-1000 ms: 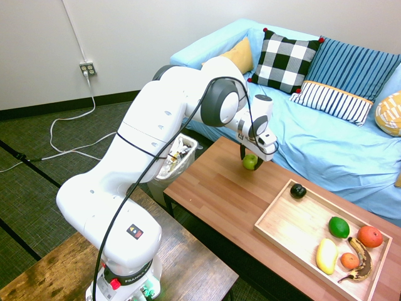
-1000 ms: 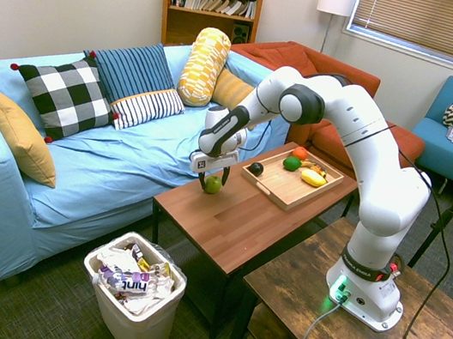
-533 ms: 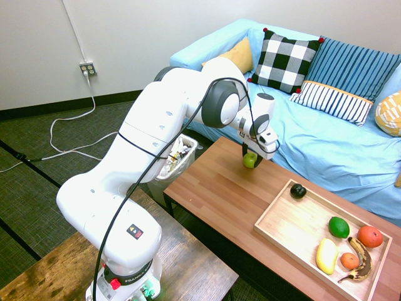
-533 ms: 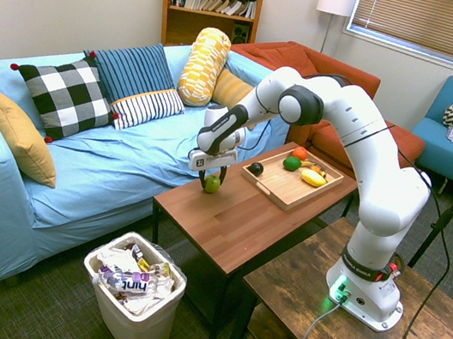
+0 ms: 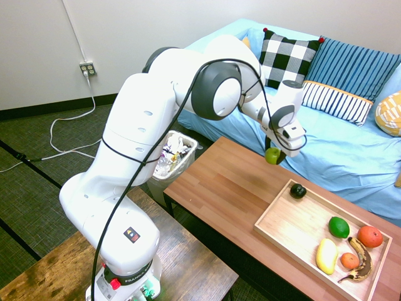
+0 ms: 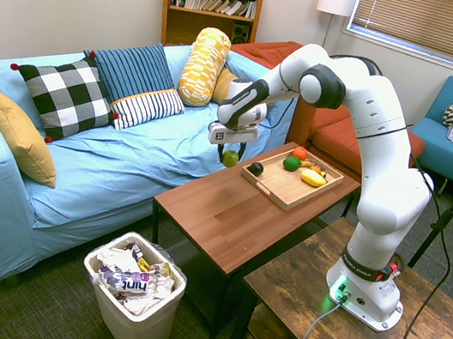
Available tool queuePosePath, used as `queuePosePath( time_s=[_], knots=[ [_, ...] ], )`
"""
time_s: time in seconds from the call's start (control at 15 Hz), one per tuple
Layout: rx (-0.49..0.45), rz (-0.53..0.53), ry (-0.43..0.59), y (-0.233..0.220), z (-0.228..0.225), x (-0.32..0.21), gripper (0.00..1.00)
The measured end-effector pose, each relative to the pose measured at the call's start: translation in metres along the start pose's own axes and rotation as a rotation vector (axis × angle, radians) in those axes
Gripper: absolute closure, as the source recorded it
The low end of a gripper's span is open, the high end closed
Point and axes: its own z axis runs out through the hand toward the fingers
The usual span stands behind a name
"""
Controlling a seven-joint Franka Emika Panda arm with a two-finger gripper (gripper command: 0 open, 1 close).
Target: Put the apple in the tray
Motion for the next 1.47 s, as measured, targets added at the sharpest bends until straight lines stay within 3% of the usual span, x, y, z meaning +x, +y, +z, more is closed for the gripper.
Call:
queuePosePath(
  time_s=[0.27,0.67,1.27,1.33,1.47],
  knots=[
    [-0.003,0.138,-0.052,0.087,0.01,0.08,1.0],
    [-0.06,0.238,-0.119,0.151,0.067,0.118,1.0],
    [-0.091,0.28,-0.136,0.166,0.122,0.139,1.0],
    [-0.09,0.28,-0.135,0.165,0.123,0.139,0.0],
    [-0.086,0.281,-0.135,0.164,0.122,0.141,0.0]
  ],
)
